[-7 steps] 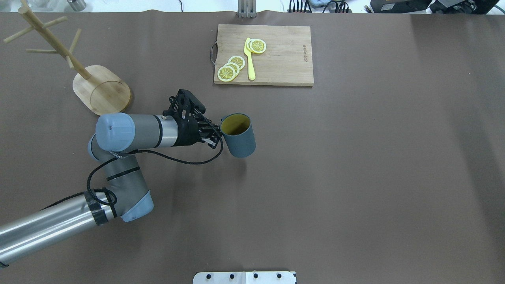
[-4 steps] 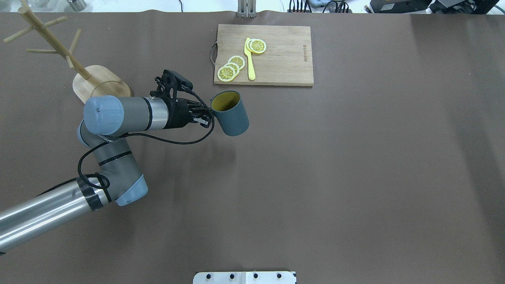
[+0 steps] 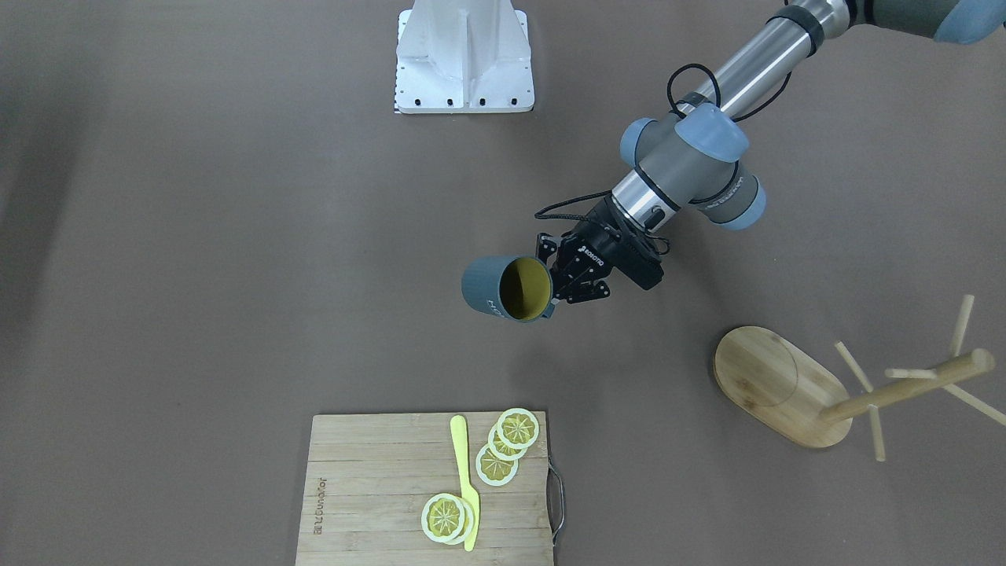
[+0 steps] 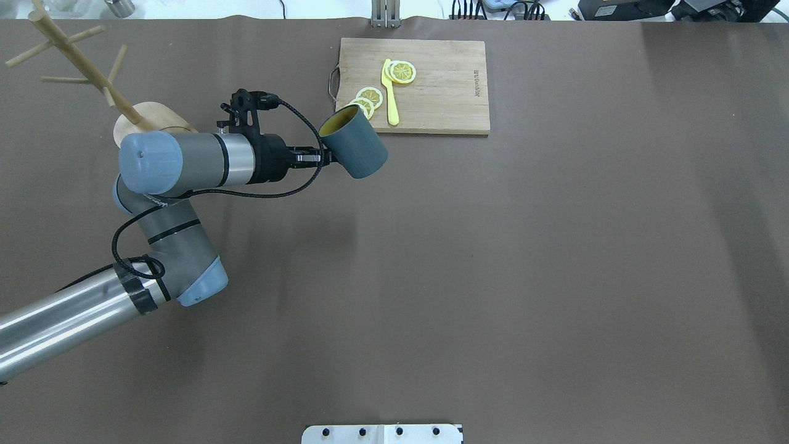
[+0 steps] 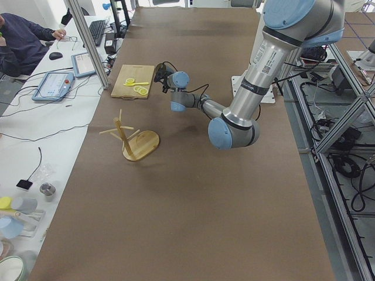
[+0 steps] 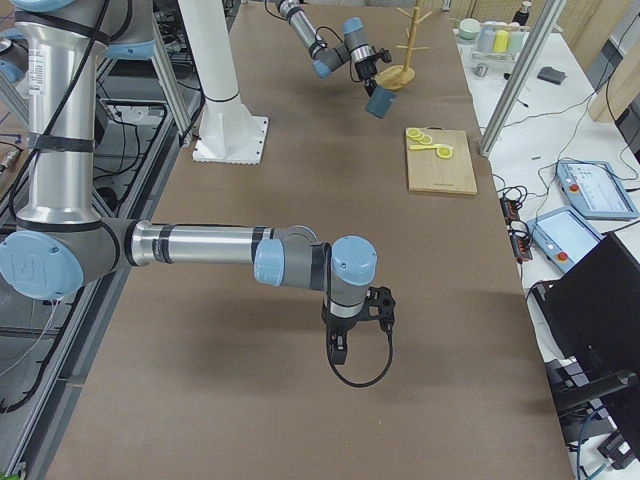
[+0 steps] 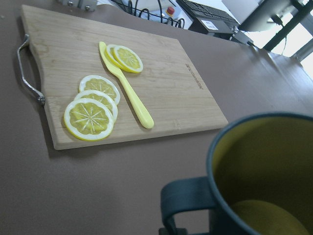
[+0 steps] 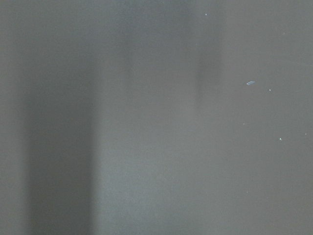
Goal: Hang cup on storage rack
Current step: 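Lift the teal mug and carry it toward the wooden rack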
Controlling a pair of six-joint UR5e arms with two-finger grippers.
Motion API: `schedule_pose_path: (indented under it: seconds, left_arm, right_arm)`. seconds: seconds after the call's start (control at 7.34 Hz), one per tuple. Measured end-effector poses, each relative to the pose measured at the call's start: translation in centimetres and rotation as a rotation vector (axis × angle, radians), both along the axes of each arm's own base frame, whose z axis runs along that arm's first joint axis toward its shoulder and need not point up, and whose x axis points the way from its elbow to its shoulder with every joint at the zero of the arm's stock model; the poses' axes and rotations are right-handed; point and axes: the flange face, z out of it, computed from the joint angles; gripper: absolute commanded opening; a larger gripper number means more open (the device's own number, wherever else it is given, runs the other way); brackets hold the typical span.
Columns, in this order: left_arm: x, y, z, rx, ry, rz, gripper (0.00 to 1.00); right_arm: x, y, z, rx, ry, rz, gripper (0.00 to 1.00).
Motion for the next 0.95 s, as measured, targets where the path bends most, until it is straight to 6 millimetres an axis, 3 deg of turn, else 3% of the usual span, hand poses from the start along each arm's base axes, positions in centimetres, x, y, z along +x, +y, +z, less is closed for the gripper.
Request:
schedule_pose_path:
  seconds: [0.54,0.95]
  left_arm:
    - [-3.2,-2.4,-2.4,-0.411,0.282,-0.023,0.00]
    - [-5.6,-2.7,-3.3,-0.605,0.520,0.007,0.00]
  right_arm:
    - [0.1,0.2,0.2,-0.006,0.003,0.003,1.00]
    - [0.1,0.4,0.4,-0.009,0.003,0.004,1.00]
